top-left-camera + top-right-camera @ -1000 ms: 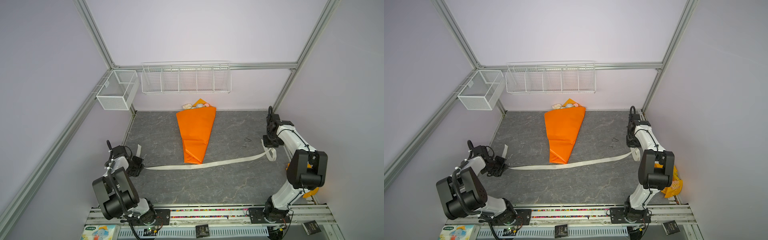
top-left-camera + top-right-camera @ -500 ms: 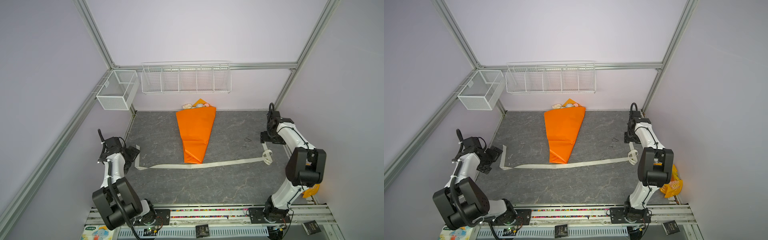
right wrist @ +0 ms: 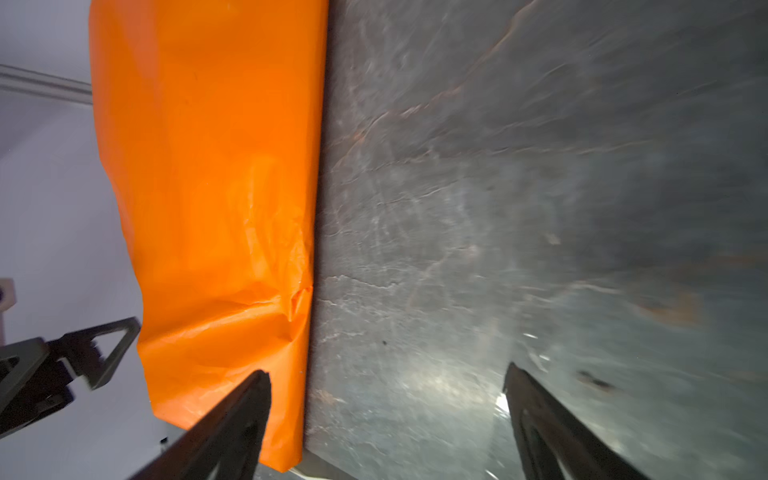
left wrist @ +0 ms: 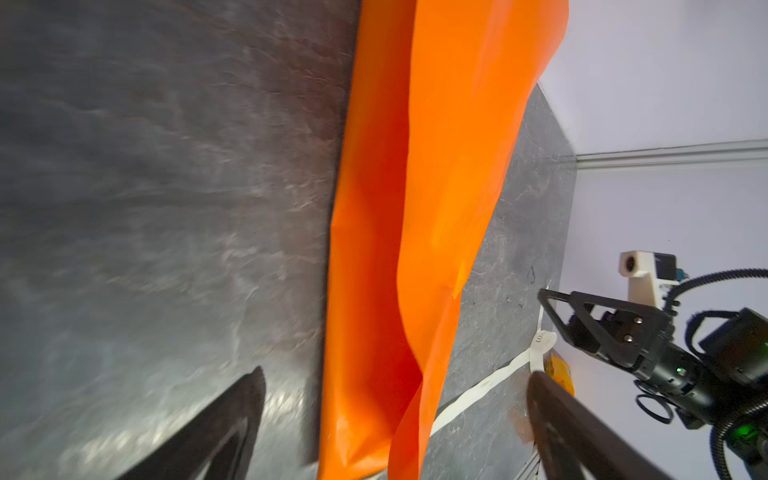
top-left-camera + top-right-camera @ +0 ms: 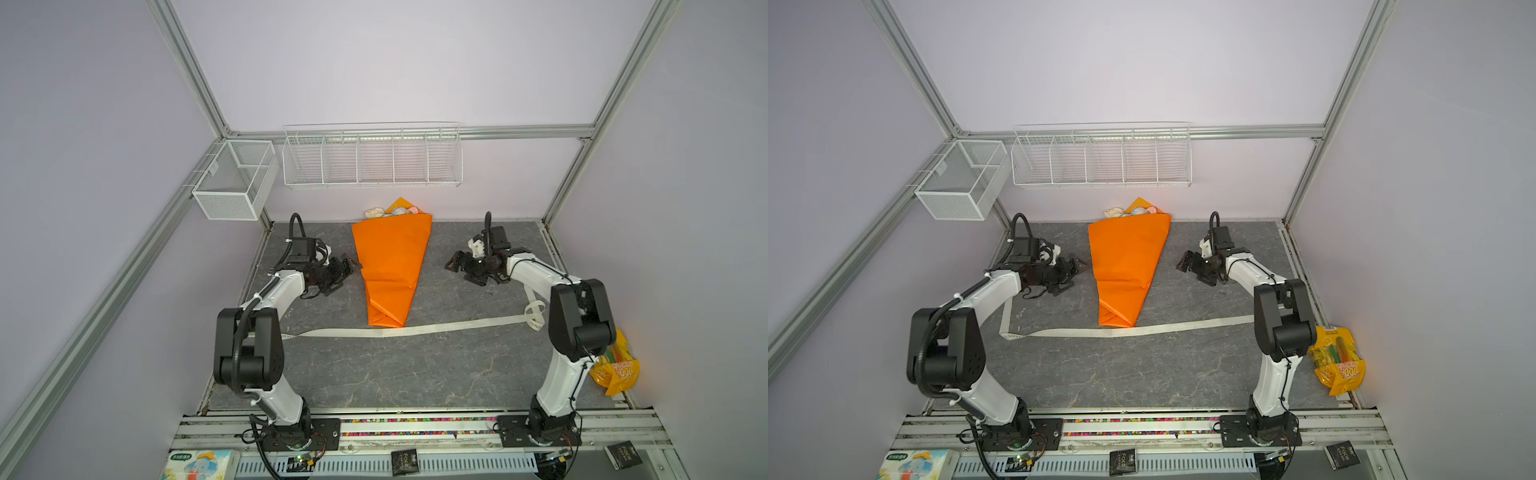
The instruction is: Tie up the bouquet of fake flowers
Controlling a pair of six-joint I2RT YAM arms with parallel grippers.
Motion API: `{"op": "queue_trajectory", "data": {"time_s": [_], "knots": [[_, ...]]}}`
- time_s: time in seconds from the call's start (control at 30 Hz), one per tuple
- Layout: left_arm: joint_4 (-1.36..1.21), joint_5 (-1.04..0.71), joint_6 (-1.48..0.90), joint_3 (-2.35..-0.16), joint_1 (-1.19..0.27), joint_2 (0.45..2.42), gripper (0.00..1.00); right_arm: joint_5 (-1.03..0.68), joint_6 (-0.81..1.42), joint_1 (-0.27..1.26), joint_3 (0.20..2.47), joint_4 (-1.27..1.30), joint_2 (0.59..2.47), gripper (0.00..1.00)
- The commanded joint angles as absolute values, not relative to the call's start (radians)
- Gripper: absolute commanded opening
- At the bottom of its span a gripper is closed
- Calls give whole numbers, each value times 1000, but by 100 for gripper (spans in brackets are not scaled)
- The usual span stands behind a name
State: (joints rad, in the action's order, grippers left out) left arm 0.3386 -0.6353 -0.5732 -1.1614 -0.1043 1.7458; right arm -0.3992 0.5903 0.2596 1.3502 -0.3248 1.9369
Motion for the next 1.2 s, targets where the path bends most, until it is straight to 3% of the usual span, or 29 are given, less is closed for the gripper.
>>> {"op": "queue_trajectory", "data": {"time_s": [0.0, 0.3, 0.63, 1.03, 1.17], "knots": [[239, -695, -607, -1234, -101, 1852, 98, -469, 743, 293, 1373, -123, 1991, 89], [206, -759, -620, -1361, -114, 2086, 95, -506, 839, 345, 1495, -29, 2190, 86], [184, -795, -646, -1474, -130, 2259, 73, -538, 925, 362, 1636, 48, 2374, 84], [109, -818, -715, -1557, -137, 2381, 57, -525, 1003, 379, 1747, 157, 2511, 81], [73, -846, -730, -1566, -144, 2400, 44, -552, 1033, 384, 1761, 235, 2547, 76]]}}
